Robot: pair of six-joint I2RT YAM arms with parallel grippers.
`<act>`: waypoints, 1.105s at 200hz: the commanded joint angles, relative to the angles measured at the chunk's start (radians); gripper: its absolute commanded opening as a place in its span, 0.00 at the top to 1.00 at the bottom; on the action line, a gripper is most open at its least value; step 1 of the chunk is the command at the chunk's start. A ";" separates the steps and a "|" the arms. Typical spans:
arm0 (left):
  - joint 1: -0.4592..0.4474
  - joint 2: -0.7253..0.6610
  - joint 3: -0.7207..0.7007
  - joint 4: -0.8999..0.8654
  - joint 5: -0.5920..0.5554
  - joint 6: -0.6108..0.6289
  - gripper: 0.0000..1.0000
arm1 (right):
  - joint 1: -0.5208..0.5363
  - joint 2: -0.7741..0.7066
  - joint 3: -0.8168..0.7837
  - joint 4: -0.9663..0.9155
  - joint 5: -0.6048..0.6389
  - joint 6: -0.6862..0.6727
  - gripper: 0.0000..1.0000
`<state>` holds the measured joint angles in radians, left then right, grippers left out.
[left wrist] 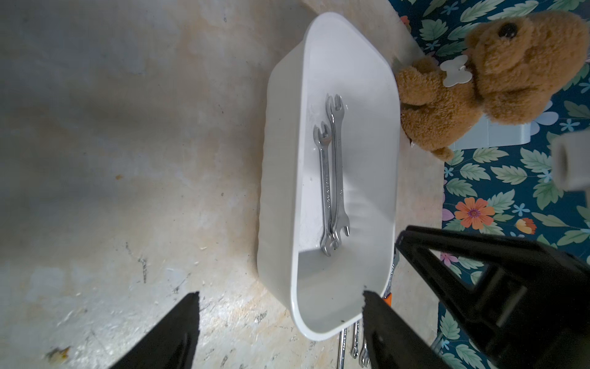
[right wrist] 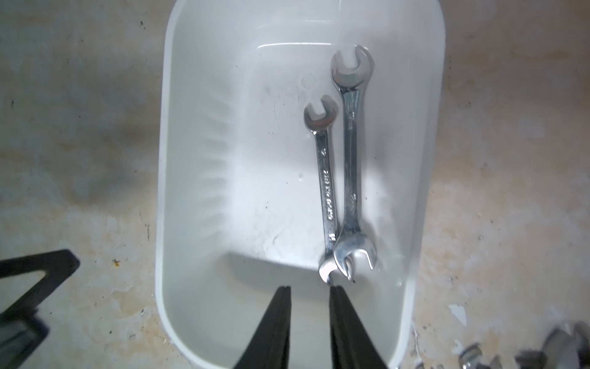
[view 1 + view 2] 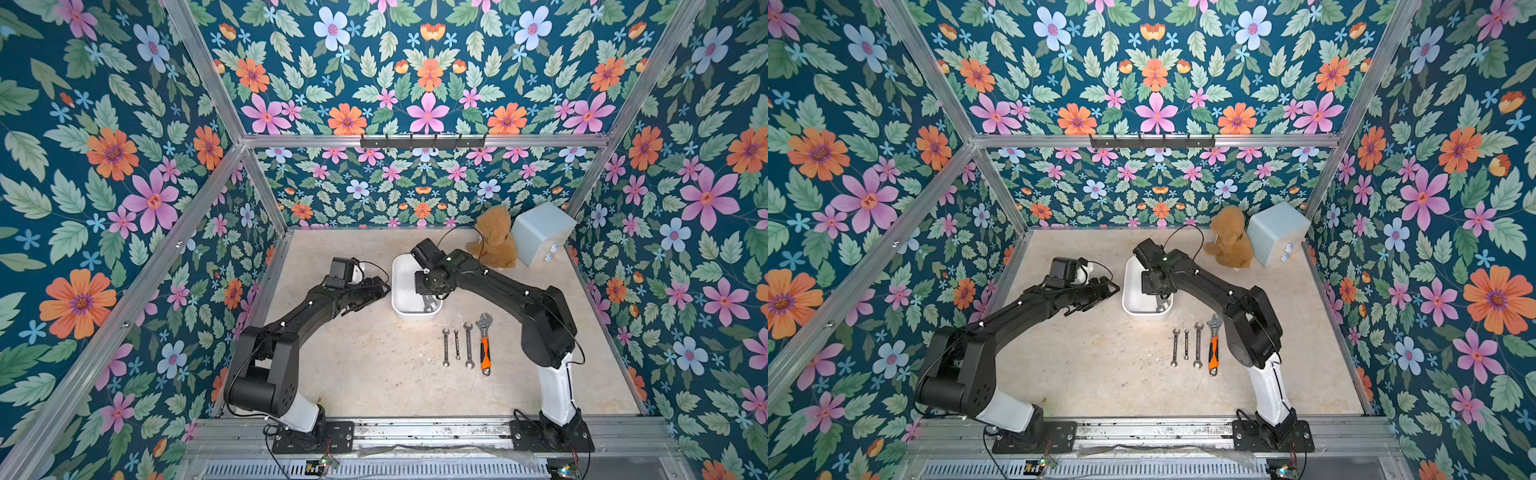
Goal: Take out the wrench from the storage box
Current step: Pick up the wrench from the storage box.
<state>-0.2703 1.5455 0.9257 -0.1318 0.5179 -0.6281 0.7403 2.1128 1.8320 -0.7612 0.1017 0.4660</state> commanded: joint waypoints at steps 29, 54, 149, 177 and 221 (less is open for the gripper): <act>-0.001 0.018 -0.002 0.035 0.005 -0.041 0.17 | -0.024 0.145 0.172 -0.092 -0.039 -0.069 0.73; -0.001 0.027 -0.004 0.037 0.005 -0.042 0.17 | -0.026 0.191 0.206 -0.102 -0.058 -0.078 0.73; -0.002 0.047 -0.022 0.067 0.029 -0.058 0.17 | -0.040 0.284 0.251 -0.124 -0.047 -0.090 0.73; -0.003 0.050 -0.028 0.072 0.029 -0.059 0.17 | -0.039 0.300 0.251 -0.127 -0.033 -0.093 0.73; -0.003 0.057 -0.019 0.076 0.037 -0.059 0.17 | -0.035 0.321 0.232 -0.126 -0.010 -0.089 0.73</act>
<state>-0.2729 1.5993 0.8993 -0.0757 0.5449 -0.6819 0.7002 2.4195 2.0769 -0.8677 0.0639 0.3801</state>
